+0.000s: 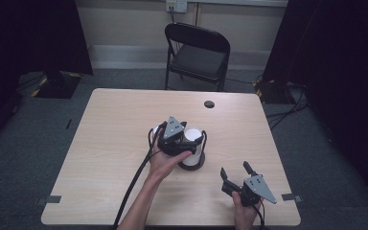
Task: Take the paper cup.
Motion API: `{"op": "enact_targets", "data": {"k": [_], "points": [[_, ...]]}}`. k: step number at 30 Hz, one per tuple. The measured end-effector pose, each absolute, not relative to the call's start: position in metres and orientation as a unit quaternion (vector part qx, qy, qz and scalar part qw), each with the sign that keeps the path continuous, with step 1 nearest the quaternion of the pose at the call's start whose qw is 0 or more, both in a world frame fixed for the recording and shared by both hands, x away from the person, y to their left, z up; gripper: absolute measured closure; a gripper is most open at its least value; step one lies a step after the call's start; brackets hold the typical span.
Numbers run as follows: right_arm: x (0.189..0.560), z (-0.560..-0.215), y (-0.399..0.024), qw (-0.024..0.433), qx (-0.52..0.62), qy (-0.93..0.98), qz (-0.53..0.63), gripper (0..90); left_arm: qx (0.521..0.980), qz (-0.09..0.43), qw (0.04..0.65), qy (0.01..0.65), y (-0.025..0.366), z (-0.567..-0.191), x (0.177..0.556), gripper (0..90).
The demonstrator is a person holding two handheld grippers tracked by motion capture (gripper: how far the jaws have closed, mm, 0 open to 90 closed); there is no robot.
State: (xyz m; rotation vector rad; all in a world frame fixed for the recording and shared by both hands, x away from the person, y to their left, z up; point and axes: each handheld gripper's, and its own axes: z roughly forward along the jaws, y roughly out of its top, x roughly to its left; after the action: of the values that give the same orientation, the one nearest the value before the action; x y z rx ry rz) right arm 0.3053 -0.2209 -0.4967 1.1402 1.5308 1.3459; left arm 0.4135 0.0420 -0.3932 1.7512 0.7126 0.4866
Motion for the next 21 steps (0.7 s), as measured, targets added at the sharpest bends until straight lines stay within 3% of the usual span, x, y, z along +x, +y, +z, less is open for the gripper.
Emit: {"op": "enact_targets", "data": {"k": [21], "points": [[0.305,-0.497,-0.221,0.392,0.447,0.603,0.532,12.7,0.765,0.228,0.526,0.292,0.032,-0.406,0.418,29.0]]}}
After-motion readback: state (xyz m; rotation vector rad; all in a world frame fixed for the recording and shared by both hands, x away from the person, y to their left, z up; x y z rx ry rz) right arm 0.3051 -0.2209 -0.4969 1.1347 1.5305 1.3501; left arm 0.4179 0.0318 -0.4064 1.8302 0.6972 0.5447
